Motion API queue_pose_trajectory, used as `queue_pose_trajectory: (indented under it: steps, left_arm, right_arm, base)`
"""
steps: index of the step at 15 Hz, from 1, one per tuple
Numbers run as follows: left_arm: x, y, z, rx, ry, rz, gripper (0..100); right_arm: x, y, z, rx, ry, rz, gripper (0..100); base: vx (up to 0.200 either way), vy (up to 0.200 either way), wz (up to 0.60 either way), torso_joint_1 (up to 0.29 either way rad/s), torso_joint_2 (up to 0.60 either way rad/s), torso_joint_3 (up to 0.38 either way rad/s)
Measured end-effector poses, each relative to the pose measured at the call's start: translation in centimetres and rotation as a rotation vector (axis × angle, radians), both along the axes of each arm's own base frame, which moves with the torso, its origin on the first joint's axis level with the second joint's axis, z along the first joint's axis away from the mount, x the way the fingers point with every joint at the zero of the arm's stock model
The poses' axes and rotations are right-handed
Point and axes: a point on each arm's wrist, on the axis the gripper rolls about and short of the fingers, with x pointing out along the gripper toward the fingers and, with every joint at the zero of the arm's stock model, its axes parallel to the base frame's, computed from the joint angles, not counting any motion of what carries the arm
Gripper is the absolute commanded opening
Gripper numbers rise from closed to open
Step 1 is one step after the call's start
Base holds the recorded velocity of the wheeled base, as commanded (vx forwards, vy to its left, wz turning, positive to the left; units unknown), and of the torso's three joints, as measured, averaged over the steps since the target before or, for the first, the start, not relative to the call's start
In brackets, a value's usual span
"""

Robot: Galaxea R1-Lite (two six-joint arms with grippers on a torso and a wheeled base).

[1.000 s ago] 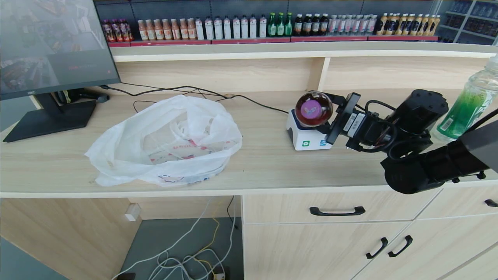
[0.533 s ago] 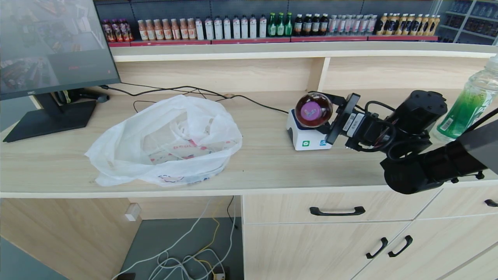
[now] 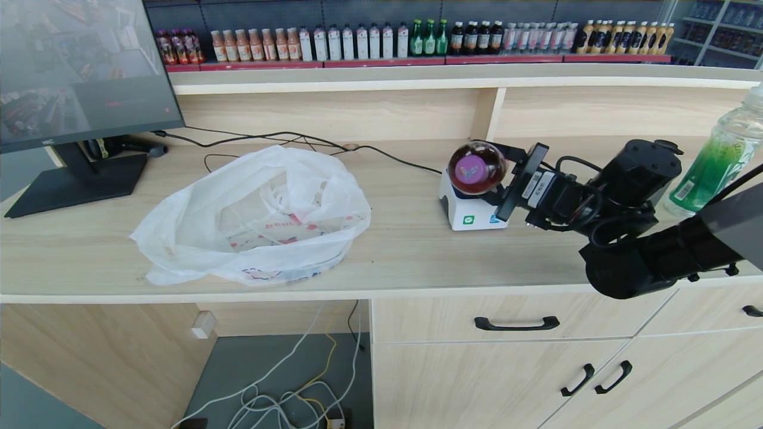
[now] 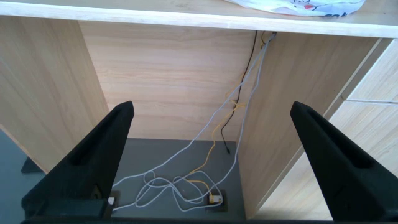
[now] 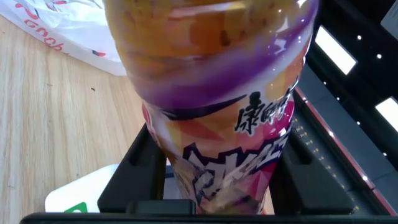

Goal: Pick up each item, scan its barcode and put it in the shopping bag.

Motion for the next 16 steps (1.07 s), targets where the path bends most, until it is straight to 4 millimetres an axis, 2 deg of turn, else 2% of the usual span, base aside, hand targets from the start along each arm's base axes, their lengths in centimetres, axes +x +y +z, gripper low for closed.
queue_pose_trajectory:
  steps: [6,12,16]
  left_arm:
    - [0.0,0.0,0.0,0.0,0.0,0.0,100]
    - [0.0,0.0,0.0,0.0,0.0,0.0,100]
    - [0.0,0.0,0.0,0.0,0.0,0.0,100]
  right_arm:
    - [-0.2,0.3,0.6,0.096,0.041,-0.013,0]
    - [-1.6,2.9,1.5,0.311,0.14,0.005,0]
    - [-2.8,3.5,1.7,0.409,0.233,-0.011,0]
  base:
    - [0.0,0.0,0.0,0.0,0.0,0.0]
    - [0.0,0.0,0.0,0.0,0.0,0.0]
    - [0.0,0.0,0.0,0.0,0.0,0.0]
